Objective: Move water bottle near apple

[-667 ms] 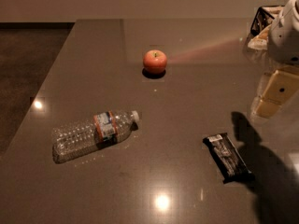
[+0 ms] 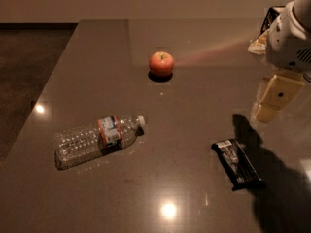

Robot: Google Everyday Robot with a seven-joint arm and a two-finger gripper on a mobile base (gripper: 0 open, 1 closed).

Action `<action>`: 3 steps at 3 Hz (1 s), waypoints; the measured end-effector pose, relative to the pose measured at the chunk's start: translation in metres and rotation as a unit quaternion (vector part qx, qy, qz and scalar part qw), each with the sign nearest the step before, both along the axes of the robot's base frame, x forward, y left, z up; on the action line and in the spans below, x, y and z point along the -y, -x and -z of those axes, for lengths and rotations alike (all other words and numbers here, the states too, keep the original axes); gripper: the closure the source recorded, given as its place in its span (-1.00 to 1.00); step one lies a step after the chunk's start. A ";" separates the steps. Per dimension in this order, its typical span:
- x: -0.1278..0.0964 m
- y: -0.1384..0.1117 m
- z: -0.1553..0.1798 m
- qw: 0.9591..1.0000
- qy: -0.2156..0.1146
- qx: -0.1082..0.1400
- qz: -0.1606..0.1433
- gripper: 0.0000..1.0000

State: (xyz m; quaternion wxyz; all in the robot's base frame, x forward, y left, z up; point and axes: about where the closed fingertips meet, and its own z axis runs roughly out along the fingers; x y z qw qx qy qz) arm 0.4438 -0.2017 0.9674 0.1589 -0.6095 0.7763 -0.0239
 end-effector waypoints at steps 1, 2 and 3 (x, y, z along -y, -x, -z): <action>-0.023 -0.006 0.014 1.000 -0.005 -0.013 -0.018 -1.00; -0.069 -0.007 0.036 0.997 -0.010 -0.035 -0.065 -1.00; -0.104 -0.003 0.050 0.993 -0.012 -0.049 -0.104 -1.00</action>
Offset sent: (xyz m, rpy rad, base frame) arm 0.0095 0.0904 -0.0526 0.0225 0.1148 0.1722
